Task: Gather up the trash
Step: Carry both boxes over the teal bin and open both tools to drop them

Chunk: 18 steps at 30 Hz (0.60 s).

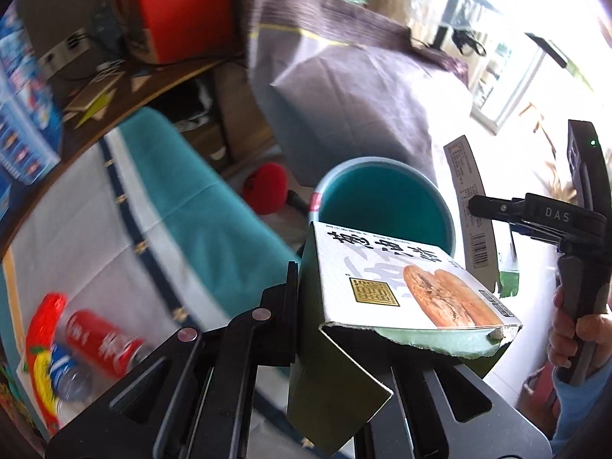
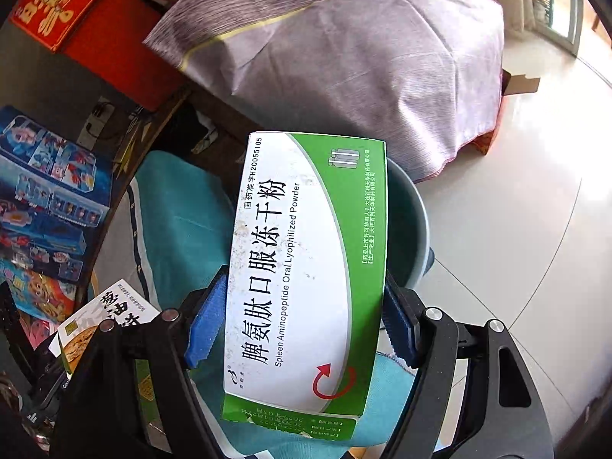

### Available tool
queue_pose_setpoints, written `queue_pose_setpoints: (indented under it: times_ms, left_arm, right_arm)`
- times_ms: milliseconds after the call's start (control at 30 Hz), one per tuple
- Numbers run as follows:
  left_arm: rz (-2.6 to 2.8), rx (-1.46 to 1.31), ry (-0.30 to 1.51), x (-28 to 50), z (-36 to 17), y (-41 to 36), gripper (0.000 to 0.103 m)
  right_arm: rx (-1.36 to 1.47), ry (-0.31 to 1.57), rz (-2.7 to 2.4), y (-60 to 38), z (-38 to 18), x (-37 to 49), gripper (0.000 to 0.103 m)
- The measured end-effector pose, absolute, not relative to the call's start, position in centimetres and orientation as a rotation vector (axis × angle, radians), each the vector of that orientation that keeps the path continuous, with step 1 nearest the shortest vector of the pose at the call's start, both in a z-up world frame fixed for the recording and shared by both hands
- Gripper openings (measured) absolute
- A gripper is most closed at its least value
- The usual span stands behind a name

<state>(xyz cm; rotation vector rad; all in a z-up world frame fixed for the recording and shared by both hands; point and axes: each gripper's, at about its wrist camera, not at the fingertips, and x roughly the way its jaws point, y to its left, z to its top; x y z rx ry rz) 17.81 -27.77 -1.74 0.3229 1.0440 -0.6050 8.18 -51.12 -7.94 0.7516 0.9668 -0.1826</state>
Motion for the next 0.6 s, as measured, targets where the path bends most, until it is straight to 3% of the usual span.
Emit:
queue_pose_setpoints:
  times_ms: [233,300,333,367,433,600]
  left_arm:
    - [-0.664,0.375,1.107,19.2,-4.5,-34.2,0.007]
    - [-0.663,0.379,1.126,19.5,-5.5,-35.5,0.014]
    - [-0.661,0.381,1.133,19.7,-5.9,-35.9,0.024]
    - [-0.655,0.383,1.142,19.7,-6.3,-36.2,0.04]
    - [-0.638,0.384,1.139,19.7,-6.7,-36.4,0.056]
    - [-0.636,0.327,1.14,19.9,-6.5,-36.4,0.065]
  right_arm:
    - [0.763,0.999,-0.209,-54.7,-8.8,8.8,0.07]
    - [0.747,1.01,-0.218,-55.4,-8.7,9.1,0.07]
    - [0.74,1.016,-0.218,-55.6,-8.7,9.2,0.07]
    - [0.733,1.024,-0.216,-55.7,-8.8,9.4,0.07]
    - [0.719,1.041,-0.209,-55.9,-8.9,9.6,0.07]
    - [0.7,1.066,-0.187,-55.5,-9.1,10.8,0.07]
